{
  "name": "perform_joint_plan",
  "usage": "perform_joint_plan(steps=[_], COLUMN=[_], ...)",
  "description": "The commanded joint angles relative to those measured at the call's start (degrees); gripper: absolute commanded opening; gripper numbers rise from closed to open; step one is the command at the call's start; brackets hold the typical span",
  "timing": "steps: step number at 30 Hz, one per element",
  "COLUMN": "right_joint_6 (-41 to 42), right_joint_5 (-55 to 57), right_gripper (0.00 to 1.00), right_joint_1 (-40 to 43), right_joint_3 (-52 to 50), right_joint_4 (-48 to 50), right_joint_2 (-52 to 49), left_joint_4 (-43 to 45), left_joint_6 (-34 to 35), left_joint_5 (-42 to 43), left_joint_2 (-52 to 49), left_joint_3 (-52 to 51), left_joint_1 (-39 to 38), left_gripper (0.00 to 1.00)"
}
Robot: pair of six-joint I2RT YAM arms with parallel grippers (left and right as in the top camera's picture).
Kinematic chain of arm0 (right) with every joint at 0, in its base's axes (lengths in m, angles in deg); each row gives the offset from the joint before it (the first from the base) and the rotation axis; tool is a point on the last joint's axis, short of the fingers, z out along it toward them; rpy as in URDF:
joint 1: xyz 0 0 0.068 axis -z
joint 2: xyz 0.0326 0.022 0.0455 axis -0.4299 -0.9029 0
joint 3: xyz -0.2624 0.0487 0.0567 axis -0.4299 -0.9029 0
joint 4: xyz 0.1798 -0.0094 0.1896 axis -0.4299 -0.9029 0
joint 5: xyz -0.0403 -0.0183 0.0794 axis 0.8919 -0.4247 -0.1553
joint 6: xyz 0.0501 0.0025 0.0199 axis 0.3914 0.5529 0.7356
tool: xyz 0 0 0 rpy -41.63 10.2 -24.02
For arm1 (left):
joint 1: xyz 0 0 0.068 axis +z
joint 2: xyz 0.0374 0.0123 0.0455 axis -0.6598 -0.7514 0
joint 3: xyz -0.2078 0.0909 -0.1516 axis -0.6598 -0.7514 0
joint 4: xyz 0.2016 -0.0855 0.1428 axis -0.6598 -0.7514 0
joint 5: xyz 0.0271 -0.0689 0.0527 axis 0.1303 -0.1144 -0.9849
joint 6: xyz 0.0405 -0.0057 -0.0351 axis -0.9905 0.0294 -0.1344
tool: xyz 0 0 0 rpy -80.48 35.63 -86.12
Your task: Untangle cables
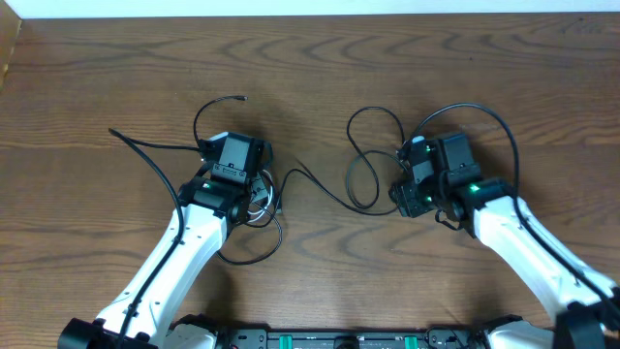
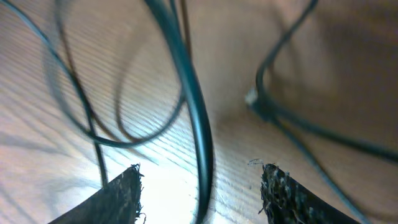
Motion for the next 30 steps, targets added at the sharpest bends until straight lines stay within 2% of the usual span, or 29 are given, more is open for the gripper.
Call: perform_joint_plan(steps=[1,5,6,7,12,17,22,25,28,30], right_joint_6=[-9.01,-13.90,-17.20,-18.56,-19.71,-19.69,-16.17,-11.10,-6.49,-1.20], right_joint_5=[-1.27,6.71,13.03,15.17,17.73,17.70,17.57,15.19,11.34,8.07], right_gripper=[0.63,0.72,0.78,0.80,0.85,0.86,0.71,0.60,0.44,0.41], right_joint_1=[0.31,0.31,0.35,0.35,0.42,0.42,0.39,0.39,0.37,0.35], right_joint_3=[1.64,1.64,1.64,1.64,1.62,1.62,1.62,1.62,1.62,1.62], right_joint_4=[0.42,1.51,2.23,2.64,5.84,7.74,6.91,6.03,5.01,4.70], right_joint_2=[4.07,4.26,4.22,4.22,2.62,-1.73,-5.49,-6.84,-6.97,-6.95], left_joint_4=[0.13,0.13,0.11,0.11,0.11,0.11,0.13,0.13,0.13,0.13], left_joint_6=[0.28,0.28,0.28,0.28,0.28,0.28,0.28,0.28,0.28,0.28], left_joint_5=[-1.77,-1.77,-1.77,-1.79,-1.77,-1.77,-1.79,-1.79,-1.79,-1.77], left_joint_2=[-0.22,-0.22,-0.22,-0.22,-0.22,-0.22,-0.22,-0.22,-0.22,-0.22], left_joint_3=[-0.92,-0.92,-0.92,-0.92,-0.92,-0.92,-0.92,-0.92,-0.92,-0.92], left_joint_1=[0.24,0.24,0.24,0.24,0.24,0.24,0.24,0.24,0.24,0.24], left_gripper=[0.08,0.08,0.08,0.08,0.08,0.08,0.08,0.08,0.08,0.08])
